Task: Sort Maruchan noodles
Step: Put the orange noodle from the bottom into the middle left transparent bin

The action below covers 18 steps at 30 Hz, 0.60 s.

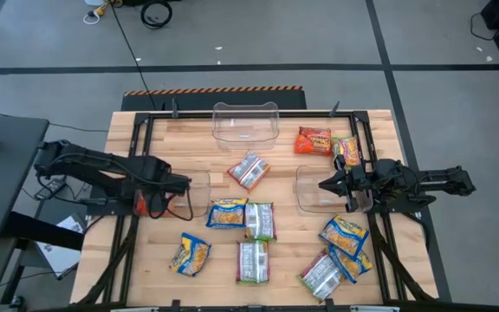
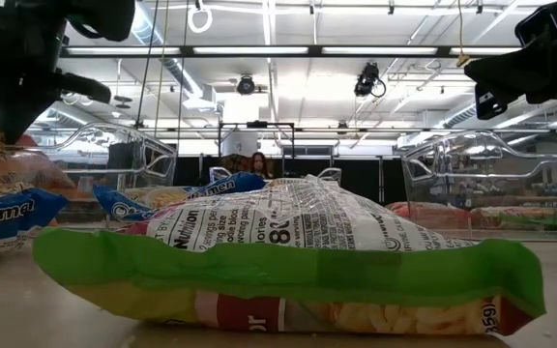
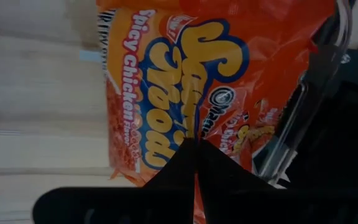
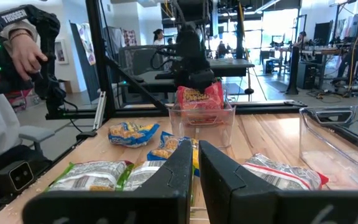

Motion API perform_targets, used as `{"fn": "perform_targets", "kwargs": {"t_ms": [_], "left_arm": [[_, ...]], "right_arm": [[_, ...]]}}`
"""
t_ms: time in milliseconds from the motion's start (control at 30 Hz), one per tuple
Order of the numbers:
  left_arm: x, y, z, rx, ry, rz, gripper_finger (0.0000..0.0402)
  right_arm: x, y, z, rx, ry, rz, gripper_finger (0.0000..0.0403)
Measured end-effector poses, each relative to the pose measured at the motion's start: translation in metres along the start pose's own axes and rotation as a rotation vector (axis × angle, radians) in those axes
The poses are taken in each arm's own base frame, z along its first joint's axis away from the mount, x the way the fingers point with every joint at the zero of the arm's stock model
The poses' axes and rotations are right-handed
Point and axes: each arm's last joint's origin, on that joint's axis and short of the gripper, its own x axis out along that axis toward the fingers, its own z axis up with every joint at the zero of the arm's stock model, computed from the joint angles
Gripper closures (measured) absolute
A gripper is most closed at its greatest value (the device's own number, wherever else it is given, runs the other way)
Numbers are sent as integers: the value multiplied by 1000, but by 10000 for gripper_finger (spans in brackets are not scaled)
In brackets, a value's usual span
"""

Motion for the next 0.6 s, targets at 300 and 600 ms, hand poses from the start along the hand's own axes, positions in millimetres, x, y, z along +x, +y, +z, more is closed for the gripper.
{"fn": "perform_targets", "kwargs": {"t_ms": [300,600], "left_arm": [[3,8,2,-27,30,17,371],[3,7,6,-81,37,28,322]], "right_arm": [[0,0,0,0,-2,1,369],[0,0,0,0,-4,1,369]]}}
